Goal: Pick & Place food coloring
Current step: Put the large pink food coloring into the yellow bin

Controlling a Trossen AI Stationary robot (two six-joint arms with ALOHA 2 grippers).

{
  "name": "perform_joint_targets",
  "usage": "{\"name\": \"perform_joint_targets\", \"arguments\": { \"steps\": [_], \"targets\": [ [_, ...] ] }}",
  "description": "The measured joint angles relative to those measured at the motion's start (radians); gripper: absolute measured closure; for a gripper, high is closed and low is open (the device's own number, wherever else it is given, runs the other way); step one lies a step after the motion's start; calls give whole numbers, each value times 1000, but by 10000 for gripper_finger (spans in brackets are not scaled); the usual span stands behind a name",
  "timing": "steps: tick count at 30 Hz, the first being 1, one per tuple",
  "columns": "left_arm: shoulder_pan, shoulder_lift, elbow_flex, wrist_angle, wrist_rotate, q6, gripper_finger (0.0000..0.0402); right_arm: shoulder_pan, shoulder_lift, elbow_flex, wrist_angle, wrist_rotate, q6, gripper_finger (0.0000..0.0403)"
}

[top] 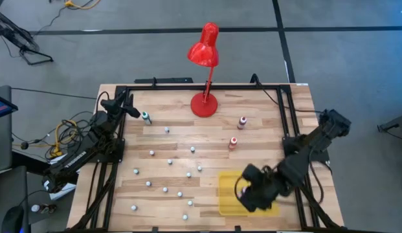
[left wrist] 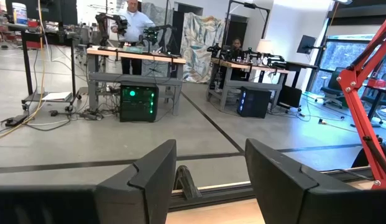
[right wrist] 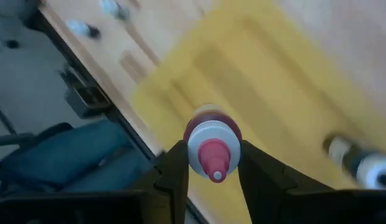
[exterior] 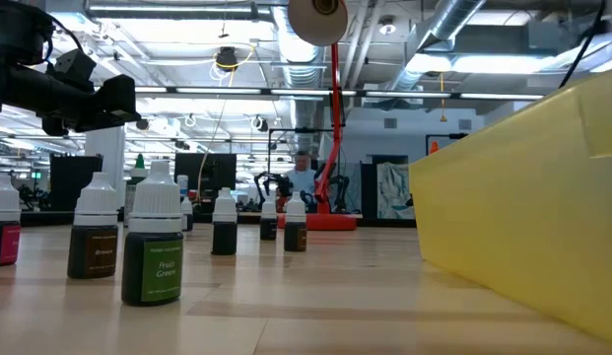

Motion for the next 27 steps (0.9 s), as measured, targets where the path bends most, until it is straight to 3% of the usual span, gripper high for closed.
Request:
{"name": "perform_joint_targets", "arguments": {
  "steps": [14,27],
  "targets": [
    [0,0,0,0,0,0,217,260,154,5,-146,-83,546,294],
    [0,0,0,0,0,0,217,274,227,3,-183,-71,629,291]
  ]
}}
